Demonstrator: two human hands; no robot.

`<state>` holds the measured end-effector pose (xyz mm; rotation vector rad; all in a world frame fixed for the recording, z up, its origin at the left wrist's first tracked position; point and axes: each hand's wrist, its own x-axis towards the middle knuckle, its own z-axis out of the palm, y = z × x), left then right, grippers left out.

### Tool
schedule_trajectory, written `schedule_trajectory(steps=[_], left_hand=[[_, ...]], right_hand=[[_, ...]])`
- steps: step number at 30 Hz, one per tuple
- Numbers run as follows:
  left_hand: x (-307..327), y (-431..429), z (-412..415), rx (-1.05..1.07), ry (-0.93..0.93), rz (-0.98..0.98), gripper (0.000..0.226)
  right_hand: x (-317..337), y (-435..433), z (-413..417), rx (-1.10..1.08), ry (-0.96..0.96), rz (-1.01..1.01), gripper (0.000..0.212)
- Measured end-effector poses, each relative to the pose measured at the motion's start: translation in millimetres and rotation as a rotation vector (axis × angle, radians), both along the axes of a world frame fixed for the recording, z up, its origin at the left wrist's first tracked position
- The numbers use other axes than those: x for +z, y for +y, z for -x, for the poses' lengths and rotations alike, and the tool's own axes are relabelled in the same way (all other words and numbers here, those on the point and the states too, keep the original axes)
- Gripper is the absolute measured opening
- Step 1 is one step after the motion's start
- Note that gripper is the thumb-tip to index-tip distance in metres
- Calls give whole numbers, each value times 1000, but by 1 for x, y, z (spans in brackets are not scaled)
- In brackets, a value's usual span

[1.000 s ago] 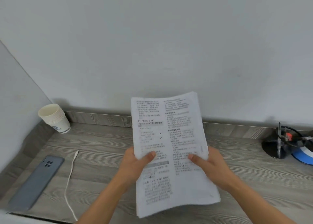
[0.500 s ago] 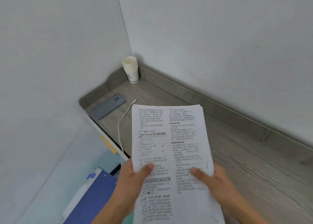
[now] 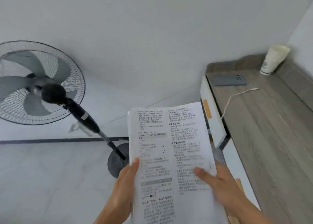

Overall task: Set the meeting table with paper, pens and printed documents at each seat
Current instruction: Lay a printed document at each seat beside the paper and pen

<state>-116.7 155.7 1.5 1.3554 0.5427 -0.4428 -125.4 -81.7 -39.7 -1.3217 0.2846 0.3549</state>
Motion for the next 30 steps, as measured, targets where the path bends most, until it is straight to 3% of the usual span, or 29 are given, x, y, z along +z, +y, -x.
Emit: schedule_trajectory(steps=[8, 11, 14, 20, 27, 30], left_hand=[[9, 168, 108, 432, -10, -6, 36], [10, 231, 153, 576, -18, 18, 53], [11, 280, 199, 714, -46, 55, 41], [1, 349, 275, 1034, -47, 164, 40], [-8, 412, 314, 1257, -71, 161, 51], [-9, 452, 312, 1283, -116, 86, 40]], right_hand=[[7, 182, 12, 316, -59, 66, 19], [8, 261, 31, 422, -68, 67, 18], [9, 329, 53, 517, -90, 94, 16], [9, 438, 72, 757, -109, 142, 10], [-5, 558, 69, 1133, 118, 63, 33], [-14, 611, 63, 1180, 102, 57, 34]])
